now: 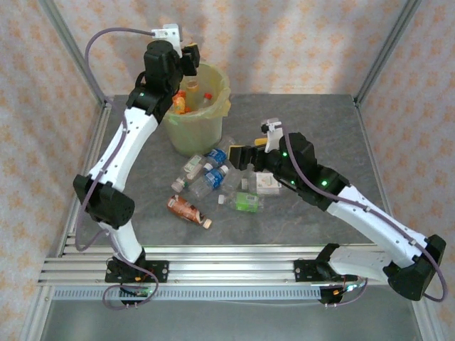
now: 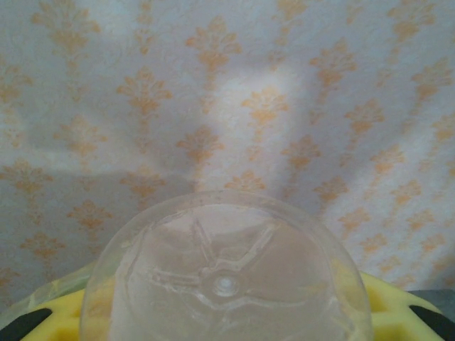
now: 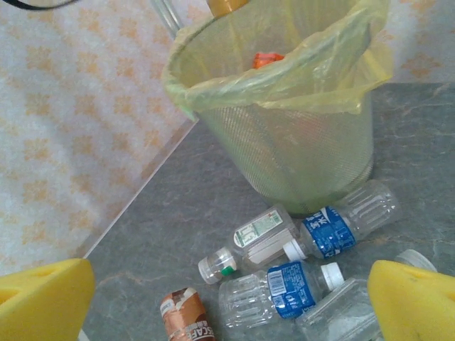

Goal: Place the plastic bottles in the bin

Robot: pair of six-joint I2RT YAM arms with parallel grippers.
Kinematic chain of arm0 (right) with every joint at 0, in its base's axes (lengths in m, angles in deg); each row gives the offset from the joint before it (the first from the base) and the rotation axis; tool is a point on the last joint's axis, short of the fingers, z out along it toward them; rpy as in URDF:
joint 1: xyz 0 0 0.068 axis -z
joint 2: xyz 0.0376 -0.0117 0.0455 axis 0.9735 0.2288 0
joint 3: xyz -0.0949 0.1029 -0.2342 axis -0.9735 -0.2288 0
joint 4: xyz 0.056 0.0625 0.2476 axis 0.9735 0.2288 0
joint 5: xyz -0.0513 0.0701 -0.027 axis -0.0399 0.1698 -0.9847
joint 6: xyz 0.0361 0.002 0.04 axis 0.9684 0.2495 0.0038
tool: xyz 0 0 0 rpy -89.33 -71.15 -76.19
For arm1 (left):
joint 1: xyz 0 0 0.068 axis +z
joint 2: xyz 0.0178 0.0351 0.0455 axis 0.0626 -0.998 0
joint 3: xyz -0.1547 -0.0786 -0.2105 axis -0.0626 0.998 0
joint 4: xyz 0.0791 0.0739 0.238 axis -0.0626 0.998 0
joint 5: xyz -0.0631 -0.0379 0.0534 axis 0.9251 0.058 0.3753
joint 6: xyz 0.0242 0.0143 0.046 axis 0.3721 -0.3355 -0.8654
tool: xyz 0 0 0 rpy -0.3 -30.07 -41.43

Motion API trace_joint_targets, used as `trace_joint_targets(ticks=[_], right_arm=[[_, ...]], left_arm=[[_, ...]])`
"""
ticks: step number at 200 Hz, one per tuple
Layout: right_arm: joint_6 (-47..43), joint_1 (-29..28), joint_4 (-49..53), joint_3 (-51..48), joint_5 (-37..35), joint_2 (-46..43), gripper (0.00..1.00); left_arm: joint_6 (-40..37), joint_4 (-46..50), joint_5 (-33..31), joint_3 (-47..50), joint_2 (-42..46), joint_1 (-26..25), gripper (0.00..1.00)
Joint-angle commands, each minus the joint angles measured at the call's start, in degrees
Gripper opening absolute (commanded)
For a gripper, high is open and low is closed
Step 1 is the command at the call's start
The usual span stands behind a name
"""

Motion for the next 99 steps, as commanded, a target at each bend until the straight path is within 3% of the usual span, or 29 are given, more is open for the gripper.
trace_joint_targets(ticks=[1,99], right_arm=[[1.51,0.19,0.96,-0.22,-4.16,-1.41,0.99],[4.93,0.20,2.17,1.11,-11.27,-1.22,0.99]], left_arm=[[1.74,-0.45,-0.39,-4.53,-2.58,0.71,0.37],[4.11,0.83,3.25,-6.11,-12.97,0.67,0.37]])
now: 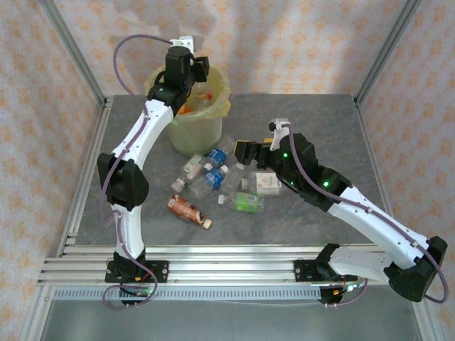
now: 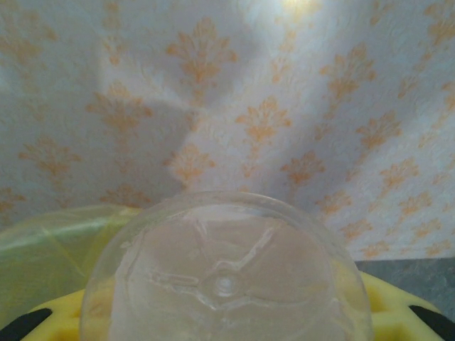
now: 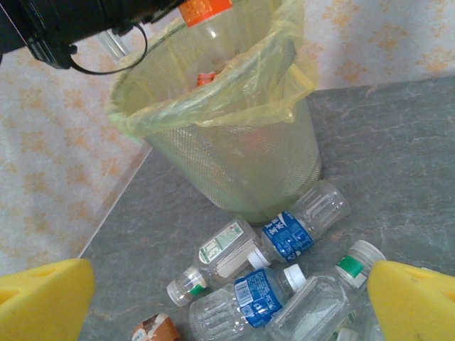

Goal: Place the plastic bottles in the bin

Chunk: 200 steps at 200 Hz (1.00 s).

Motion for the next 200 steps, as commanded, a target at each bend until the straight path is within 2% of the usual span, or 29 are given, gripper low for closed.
trace_joint_targets(ticks=[1,119,200], right_arm=[[1.01,0.17,-0.03,1.05,-3.08,-0.83,0.99],[3.27,0.19,3.63,1.53,-5.78,-0.72,0.99],[3.49,0.17,4.06,1.51,-6.14,-0.09,0.99]], left_arm=[[1.82,0.35,1.63,-1.56,-0.28,0.08,0.37],[3.73,7.95,5.49,-2.51,-5.73,0.26,0.48],[4.28,13.03,7.37,-6.53,-8.25,0.75,0.78]])
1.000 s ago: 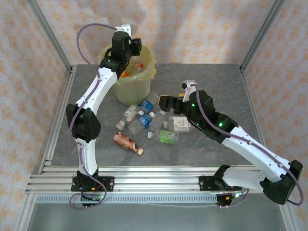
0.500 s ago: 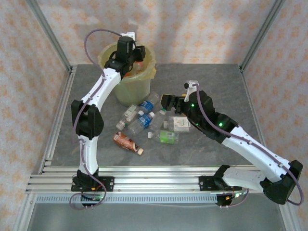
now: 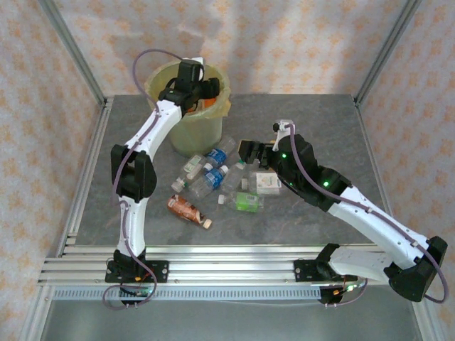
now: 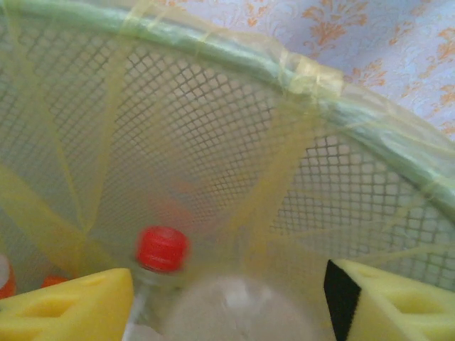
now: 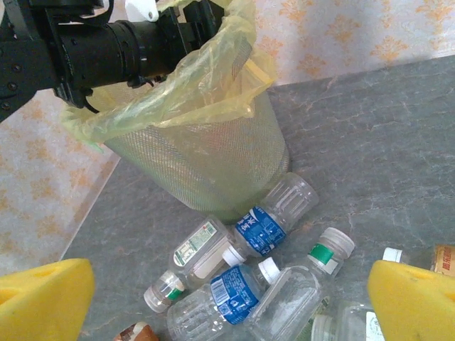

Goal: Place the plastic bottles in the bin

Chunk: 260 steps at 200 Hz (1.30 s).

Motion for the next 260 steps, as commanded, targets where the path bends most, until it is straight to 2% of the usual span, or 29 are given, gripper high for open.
trace_joint_targets(ticks=[1,23,67,98,133,154,184,209,235,260], right_arm=[[0.47,0.19,0.85,1.52,-1.55,-0.11,0.99],[0.28,0.19,1.08,1.53,-1.01,-0.04,0.99],[-0.03,0.19,2.50,2.30,-0.97,1.06,0.99],[-0.31,0.19,3.42,2.78,0.30,2.47,1.00],[-1.95,-0.35,5.08,4.78,3.78,5.81,0.96],[-4.15,-2.71,6.70,6.77,4.13,9.33,0.94],[-8.17,-7.99,12.90,12.42,1.28,16.34,0.91],[-11.05,-12.19,19.61,17.94,4.08,23.20,0.87],[-12.69,-16.42,25.71,21.90,4.02,29.38,0.86],[-11.81,-18.85,26.76,21.66,6.36,32.43,0.86]], left_arm=[[0.59,2.25,1.12,-3.78,-0.49,0.60,0.78],[0.59,2.79,0.98,-4.67,-0.06,0.64,0.84],[1.07,3.77,-0.45,-4.66,3.41,0.71,0.85],[2.02,4.86,-3.05,-3.10,8.34,0.69,0.86],[3.99,5.15,-8.35,1.66,17.36,0.76,0.94],[5.12,5.98,-13.27,5.39,22.76,1.11,1.00],[9.46,7.08,-15.78,13.52,31.59,4.09,1.00],[11.41,7.10,-18.84,22.32,39.82,6.07,1.00],[13.25,6.80,-22.72,31.55,48.02,6.91,1.00],[15.34,7.02,-25.78,38.45,55.00,7.26,1.00]])
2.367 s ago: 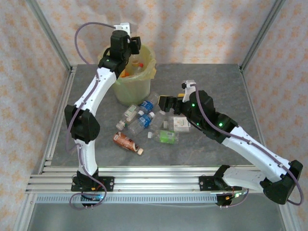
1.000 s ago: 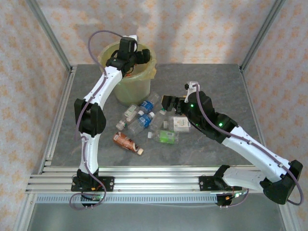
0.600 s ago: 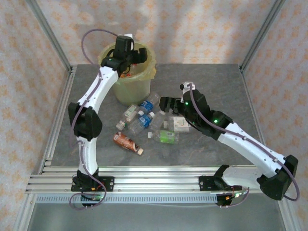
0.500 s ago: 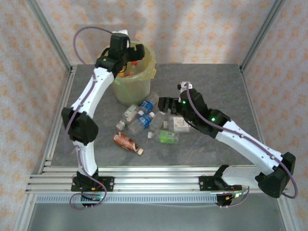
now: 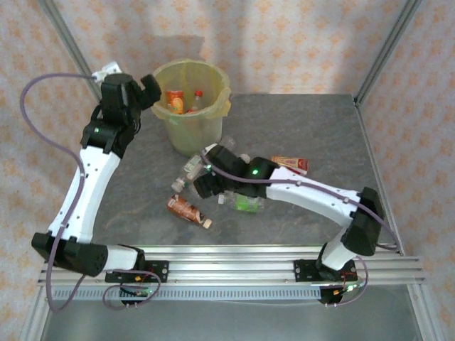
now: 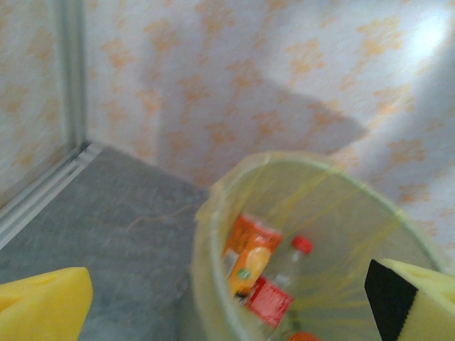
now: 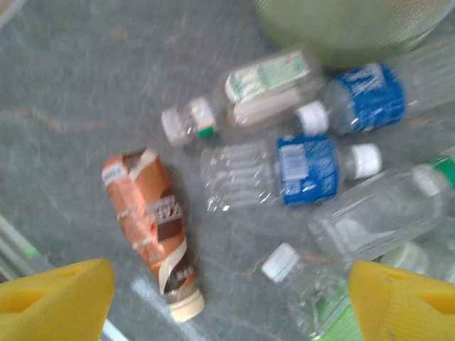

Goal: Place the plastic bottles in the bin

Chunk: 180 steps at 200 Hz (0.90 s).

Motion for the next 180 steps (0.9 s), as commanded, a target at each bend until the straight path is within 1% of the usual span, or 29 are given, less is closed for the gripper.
trace_joint_targets(ticks=[1,26,40,73,91,124,157,180], right_arm=[[-0.97,-2.13,6.38,0.85,2.13,2.37,0.86],[-0.16,-3.43,6.32,-0.88,4.94,4.24,0.85],[-0.15,-3.82,6.90,-1.69,4.54,5.35,0.85],[-1.39,-4.83,6.80,-2.78,3.56,7.90,0.84],[-2.41,-5.93,6.96,-2.21,2.76,10.47,0.82],[-3.50,-8.69,8.46,0.91,-1.30,16.38,0.77],[-4.09,-9.28,7.75,2.78,-0.66,20.66,0.75],[-4.92,-9.28,7.26,4.06,-1.48,22.95,0.73]], left_arm=[[3.81,0.90,-6.10,5.35,6.44,0.51,1.00],[5.77,2.43,-9.68,9.82,12.07,0.58,1.00],[7.46,3.19,-10.98,11.24,14.62,0.65,1.00],[8.65,3.90,-12.22,13.30,18.40,0.60,1.00],[9.04,4.47,-12.49,13.71,19.18,0.60,1.00],[9.49,4.90,-13.82,14.69,19.72,0.60,1.00],[9.40,5.09,-14.36,14.91,19.46,0.65,1.00],[9.22,5.06,-14.65,14.86,19.28,0.60,1.00]])
